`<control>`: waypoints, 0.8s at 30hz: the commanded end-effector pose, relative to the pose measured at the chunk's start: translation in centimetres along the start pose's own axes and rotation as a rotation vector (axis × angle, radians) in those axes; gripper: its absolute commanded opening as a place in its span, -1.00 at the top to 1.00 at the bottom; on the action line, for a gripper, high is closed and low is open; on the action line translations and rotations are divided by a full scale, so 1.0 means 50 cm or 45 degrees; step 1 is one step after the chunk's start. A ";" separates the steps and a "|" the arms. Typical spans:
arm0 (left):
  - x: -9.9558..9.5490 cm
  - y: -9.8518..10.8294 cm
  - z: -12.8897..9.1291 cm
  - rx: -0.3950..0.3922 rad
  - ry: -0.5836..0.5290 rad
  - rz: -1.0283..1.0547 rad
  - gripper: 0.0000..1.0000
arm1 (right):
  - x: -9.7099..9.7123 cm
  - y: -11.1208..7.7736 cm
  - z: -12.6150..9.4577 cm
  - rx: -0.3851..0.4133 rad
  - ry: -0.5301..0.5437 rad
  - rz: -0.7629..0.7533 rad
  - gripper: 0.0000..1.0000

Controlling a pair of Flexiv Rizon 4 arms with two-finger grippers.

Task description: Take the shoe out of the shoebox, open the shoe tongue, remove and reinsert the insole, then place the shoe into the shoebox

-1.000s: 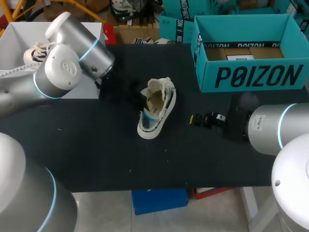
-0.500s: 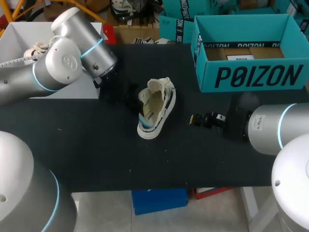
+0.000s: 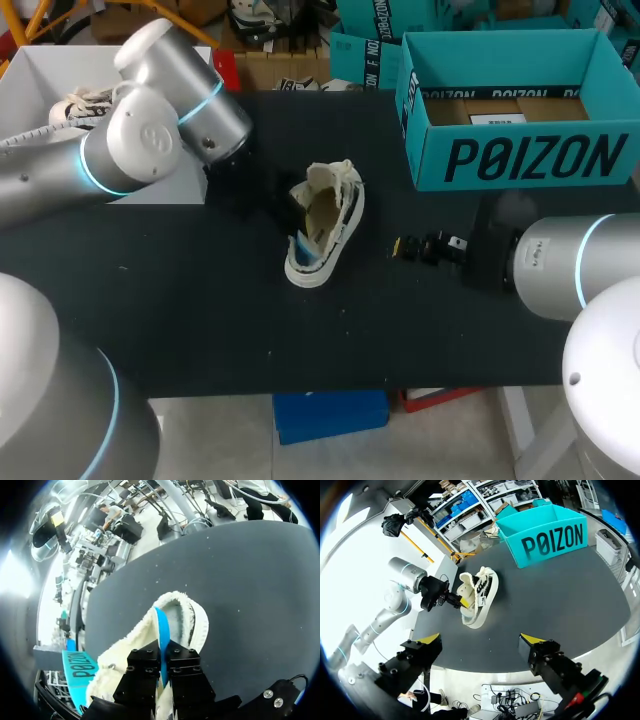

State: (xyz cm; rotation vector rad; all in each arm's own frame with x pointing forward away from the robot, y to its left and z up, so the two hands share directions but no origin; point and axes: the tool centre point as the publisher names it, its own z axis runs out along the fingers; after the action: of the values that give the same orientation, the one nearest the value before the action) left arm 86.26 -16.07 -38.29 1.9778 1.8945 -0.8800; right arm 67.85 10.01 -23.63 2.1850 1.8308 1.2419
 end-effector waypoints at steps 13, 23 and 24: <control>-0.028 -0.028 -0.079 -0.006 -0.007 -0.028 -0.77 | 0.002 -0.008 0.008 -0.017 0.000 0.005 -1.00; -0.026 -0.063 -0.106 0.042 -0.027 -0.059 -0.24 | 0.002 -0.008 0.008 -0.017 0.000 0.005 -1.00; -0.023 -0.067 -0.103 0.052 -0.017 -0.059 0.02 | 0.002 -0.008 0.008 -0.017 0.000 0.005 -1.00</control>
State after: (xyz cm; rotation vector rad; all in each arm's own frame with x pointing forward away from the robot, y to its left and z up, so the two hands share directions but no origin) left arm 84.69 -13.82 -32.89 1.9503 1.9351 -0.9584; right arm 67.85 10.01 -23.63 2.1850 1.8309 1.2420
